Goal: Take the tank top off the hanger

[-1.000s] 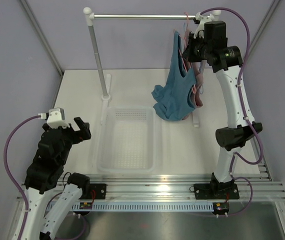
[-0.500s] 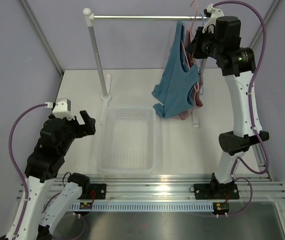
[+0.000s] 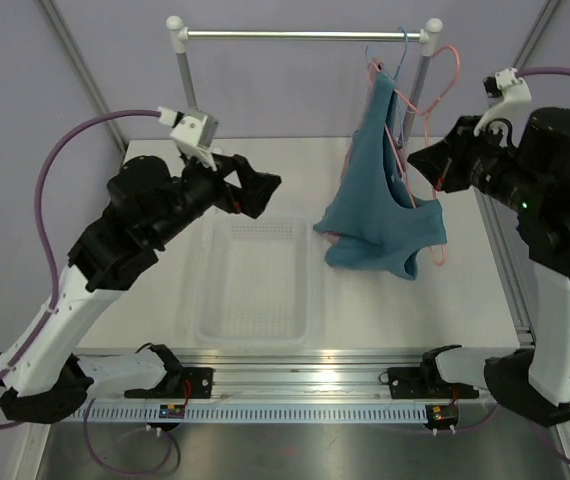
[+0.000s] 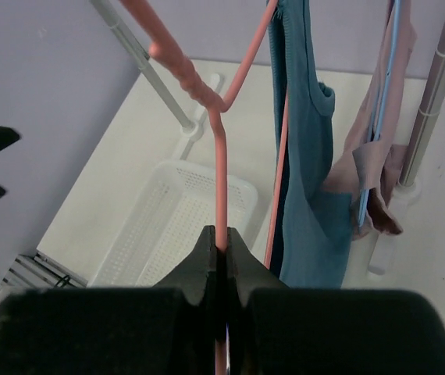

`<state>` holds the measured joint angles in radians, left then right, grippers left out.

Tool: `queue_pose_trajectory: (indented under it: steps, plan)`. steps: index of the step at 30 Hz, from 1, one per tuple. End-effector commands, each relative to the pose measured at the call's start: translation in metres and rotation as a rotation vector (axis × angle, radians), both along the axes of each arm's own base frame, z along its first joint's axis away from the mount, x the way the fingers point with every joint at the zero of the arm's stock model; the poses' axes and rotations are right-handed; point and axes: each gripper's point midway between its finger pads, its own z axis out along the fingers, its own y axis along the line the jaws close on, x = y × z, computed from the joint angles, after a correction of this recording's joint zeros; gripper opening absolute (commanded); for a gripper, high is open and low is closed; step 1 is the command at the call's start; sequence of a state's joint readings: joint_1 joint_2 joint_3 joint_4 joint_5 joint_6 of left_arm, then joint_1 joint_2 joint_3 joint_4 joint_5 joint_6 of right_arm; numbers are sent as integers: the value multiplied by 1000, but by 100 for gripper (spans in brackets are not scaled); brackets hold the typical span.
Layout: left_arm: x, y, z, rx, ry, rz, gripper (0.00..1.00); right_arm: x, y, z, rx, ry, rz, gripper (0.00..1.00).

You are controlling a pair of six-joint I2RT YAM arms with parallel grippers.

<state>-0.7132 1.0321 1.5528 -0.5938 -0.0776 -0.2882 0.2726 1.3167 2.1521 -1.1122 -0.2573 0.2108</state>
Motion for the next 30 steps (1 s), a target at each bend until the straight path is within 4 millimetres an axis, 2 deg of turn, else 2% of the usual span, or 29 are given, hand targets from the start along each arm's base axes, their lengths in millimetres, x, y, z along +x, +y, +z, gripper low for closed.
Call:
queue_pose_trajectory:
  steps: [1,2,4,5,6,8,10,11,12,16,21,23,24,29,30]
  plan:
    - [3,-46,54,-37,-166,-71,99,-47,-5,36,46,-113,39,0]
    - [-5,-63,61,-32,-196,-118,99,-58,-7,39,47,-122,45,0]
    - [-4,-89,75,-23,-251,-156,99,-73,-10,40,52,-117,52,0]
    - [-9,-102,79,-27,-265,-188,99,-86,-12,43,66,-133,59,0]
    - [-12,-112,85,-40,-288,-217,99,-89,-12,39,68,-120,61,0]
    - [-14,-138,84,-30,-312,-273,99,-99,-15,34,69,-114,62,0]
    - [-18,-155,89,-49,-355,-312,99,-104,-16,29,72,-102,62,0]
    - [-18,-169,82,-39,-354,-334,99,-111,-15,28,79,-100,75,0]
    - [-17,-174,85,-55,-371,-337,99,-112,-14,23,85,-84,80,0]
    - [-3,-197,75,-45,-371,-327,98,-126,-11,19,111,-74,115,0]
    - [13,-221,61,0,-362,-320,88,-134,-13,14,107,-63,112,0]
    - [17,-226,58,6,-356,-313,82,-136,-13,13,104,-65,119,0]
    - [21,-226,56,15,-348,-300,74,-136,-13,12,103,-62,119,0]
    - [29,-235,48,49,-360,-289,71,-137,-12,9,105,-61,129,0]
    - [30,-235,49,50,-362,-286,67,-135,-11,4,102,-46,126,0]
